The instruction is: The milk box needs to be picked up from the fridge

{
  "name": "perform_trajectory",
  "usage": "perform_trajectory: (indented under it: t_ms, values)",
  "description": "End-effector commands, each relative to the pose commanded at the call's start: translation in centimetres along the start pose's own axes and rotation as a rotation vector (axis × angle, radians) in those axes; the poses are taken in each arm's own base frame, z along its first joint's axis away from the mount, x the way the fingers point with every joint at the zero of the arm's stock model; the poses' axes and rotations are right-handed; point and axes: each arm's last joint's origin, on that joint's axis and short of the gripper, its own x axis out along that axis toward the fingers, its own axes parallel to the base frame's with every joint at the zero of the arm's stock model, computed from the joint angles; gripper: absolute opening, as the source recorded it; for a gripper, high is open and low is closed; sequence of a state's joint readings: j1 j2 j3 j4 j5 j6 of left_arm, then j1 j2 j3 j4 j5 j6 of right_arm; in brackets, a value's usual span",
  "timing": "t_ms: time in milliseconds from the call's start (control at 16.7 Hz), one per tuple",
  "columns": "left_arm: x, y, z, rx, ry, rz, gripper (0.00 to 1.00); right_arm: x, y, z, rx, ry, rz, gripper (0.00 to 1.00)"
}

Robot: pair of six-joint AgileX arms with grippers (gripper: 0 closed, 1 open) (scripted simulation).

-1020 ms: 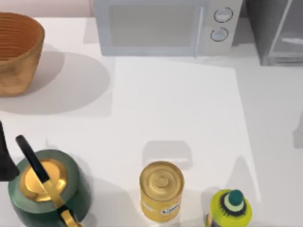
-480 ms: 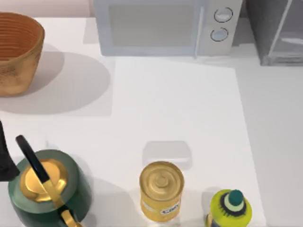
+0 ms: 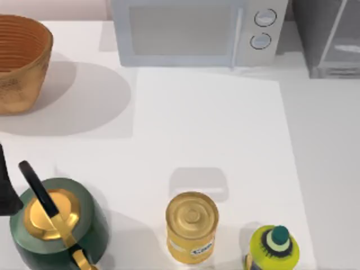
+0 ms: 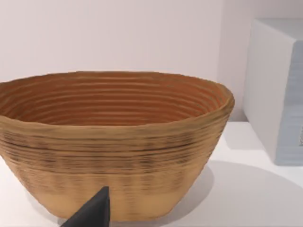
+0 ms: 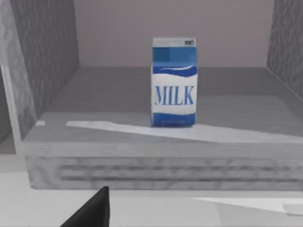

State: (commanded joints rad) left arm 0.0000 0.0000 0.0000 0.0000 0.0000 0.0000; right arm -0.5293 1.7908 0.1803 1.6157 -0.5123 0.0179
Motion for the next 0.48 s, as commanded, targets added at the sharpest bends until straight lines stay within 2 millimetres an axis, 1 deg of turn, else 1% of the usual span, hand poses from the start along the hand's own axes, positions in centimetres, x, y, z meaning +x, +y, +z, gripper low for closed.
perform_trajectory:
  t_ms: [120, 240, 360, 480]
  values:
    - [0.0, 0.0, 0.0, 0.0, 0.0, 0.0, 1.0, 0.4, -0.1, -0.1, 0.0, 0.001, 0.0, 1.0]
    - [0.0, 0.0, 0.0, 0.0, 0.0, 0.0, 1.0, 1.8, -0.4, -0.3, -0.001, 0.001, -0.001, 1.0]
    - [0.0, 0.0, 0.0, 0.0, 0.0, 0.0, 1.0, 4.4, -0.9, -0.7, -0.002, 0.0, -0.003, 1.0]
    - [0.0, 0.0, 0.0, 0.0, 0.0, 0.0, 1.0, 7.6, -1.2, -1.3, -0.002, 0.001, -0.005, 1.0]
